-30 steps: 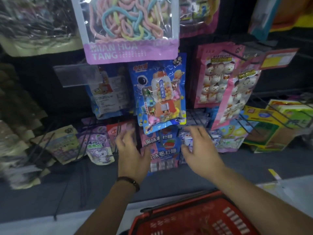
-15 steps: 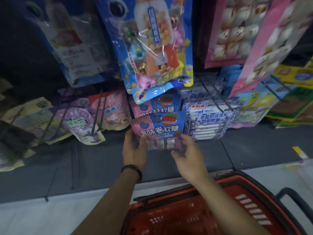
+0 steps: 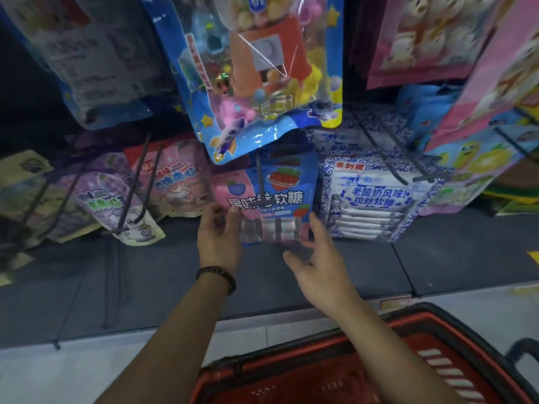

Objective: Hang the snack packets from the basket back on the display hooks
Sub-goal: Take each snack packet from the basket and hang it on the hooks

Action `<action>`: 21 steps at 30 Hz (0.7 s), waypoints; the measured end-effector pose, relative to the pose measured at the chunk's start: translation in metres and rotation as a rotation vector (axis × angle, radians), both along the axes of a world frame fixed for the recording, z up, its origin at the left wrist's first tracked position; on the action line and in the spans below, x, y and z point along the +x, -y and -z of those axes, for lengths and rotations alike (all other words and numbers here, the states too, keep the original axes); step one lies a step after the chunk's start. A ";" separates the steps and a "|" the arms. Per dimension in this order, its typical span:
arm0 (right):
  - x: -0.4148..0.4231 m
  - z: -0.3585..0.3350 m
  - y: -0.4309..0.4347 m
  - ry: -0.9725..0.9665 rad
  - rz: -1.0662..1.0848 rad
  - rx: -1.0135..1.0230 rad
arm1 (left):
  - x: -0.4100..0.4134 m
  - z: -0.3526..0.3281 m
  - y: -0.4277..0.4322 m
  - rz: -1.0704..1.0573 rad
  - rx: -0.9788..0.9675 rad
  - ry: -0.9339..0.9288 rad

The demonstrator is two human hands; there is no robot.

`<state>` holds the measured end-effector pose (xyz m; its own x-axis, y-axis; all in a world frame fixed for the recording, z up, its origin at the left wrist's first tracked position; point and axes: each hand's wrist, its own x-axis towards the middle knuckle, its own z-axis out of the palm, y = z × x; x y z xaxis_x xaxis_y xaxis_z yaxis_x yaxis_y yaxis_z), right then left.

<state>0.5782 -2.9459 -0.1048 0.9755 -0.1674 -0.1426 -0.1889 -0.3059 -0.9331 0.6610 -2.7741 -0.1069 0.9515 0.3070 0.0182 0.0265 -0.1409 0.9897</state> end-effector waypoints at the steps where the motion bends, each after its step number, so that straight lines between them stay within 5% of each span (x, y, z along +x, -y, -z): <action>1: 0.001 0.000 -0.001 0.001 -0.004 0.009 | 0.003 0.000 0.000 -0.008 -0.002 -0.005; 8: 0.010 0.008 -0.002 0.029 0.036 0.015 | -0.011 -0.003 0.004 -0.144 -0.040 -0.011; 16: 0.018 0.000 0.003 0.060 -0.018 0.205 | -0.009 -0.007 -0.004 0.146 0.013 -0.121; 21: 0.019 0.005 0.005 -0.004 -0.076 0.198 | 0.005 -0.018 -0.004 0.061 0.114 -0.162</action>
